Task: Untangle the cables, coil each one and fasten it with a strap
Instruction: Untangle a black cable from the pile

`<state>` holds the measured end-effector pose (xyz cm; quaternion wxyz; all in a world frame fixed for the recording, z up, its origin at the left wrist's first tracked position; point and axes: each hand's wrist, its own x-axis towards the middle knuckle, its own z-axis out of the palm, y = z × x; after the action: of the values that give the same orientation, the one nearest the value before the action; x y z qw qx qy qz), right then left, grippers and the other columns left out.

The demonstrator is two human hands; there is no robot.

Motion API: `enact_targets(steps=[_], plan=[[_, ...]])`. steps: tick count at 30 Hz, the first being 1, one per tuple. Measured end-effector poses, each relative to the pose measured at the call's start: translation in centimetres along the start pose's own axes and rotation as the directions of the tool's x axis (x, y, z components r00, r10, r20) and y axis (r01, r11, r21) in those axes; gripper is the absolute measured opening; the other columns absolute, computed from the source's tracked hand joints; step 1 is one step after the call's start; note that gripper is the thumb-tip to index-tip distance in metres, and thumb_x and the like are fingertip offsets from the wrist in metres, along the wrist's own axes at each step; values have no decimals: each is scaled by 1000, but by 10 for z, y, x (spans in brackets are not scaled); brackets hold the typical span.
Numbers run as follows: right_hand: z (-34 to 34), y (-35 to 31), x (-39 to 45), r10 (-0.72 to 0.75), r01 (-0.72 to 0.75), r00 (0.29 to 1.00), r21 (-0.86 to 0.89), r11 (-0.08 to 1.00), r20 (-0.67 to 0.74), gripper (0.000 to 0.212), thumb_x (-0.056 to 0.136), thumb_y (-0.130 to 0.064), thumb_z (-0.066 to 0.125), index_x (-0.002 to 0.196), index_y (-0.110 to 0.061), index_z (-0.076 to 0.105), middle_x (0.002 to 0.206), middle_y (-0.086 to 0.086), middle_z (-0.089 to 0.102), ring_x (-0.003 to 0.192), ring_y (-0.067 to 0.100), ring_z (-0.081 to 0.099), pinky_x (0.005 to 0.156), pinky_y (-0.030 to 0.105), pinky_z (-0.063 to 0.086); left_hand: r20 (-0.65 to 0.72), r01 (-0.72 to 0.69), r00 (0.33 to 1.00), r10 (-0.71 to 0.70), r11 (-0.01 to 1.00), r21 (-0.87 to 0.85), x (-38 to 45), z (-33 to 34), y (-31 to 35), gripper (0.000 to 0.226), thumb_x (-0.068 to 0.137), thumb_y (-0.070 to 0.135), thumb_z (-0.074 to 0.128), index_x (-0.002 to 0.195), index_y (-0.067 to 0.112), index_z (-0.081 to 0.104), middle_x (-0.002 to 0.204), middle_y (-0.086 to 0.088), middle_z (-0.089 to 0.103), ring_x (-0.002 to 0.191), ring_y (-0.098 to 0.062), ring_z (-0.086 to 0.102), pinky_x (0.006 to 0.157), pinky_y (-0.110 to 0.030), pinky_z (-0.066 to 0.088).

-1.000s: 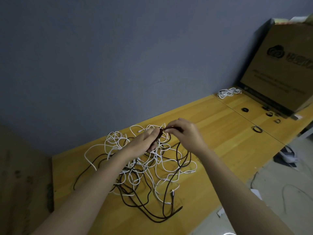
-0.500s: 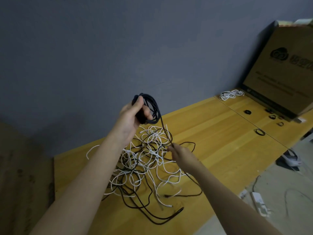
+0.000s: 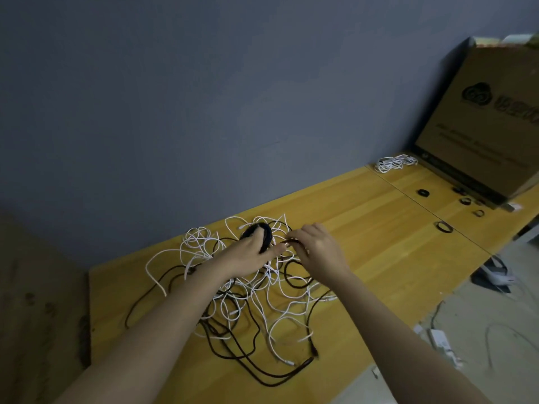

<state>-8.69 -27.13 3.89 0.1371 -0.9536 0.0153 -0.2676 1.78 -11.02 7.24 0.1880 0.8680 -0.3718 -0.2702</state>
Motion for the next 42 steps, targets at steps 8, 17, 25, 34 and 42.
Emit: enact_targets(steps=[8,17,25,34,42], plan=[[3,33,-32,454,-491,863,157,857,220,13,89,-26,67,86,-15,73,84,1,61,86,23,54,71,30,37,-218,-148,976,6,751,-643,-2,-25,-12,22,98,36,48,86,18,54,51,11,39,46,-8,35,48,-20,29],[-13,20,1,783,-640,584,715,283,213,32,104,-27,36,86,-14,59,55,-1,48,50,13,44,50,26,40,-226,-156,973,-34,625,-765,-5,-51,1,34,101,34,42,78,11,47,44,9,32,35,-5,27,40,-16,24],[-6,1,11,484,-395,760,-282,874,435,31,104,-31,28,125,-12,42,106,14,64,90,34,61,71,38,46,-316,-344,937,152,223,-912,-21,-65,39,32,98,37,36,80,12,48,43,11,29,35,-6,25,59,-22,38],[5,-38,-10,58,-65,926,6,998,373,33,100,-23,39,130,-10,44,95,13,64,80,33,59,57,34,34,-482,-301,875,33,818,-490,5,-33,27,35,102,40,36,113,7,38,90,-7,59,81,-17,58,79,-37,42],[-31,-24,11,221,-245,969,297,923,115,14,84,-23,72,96,-17,66,62,-11,55,56,6,50,54,19,39,-107,-68,992,62,996,-52,1,-10,-1,62,89,70,19,117,16,35,97,-12,58,84,-24,56,75,-39,44]])
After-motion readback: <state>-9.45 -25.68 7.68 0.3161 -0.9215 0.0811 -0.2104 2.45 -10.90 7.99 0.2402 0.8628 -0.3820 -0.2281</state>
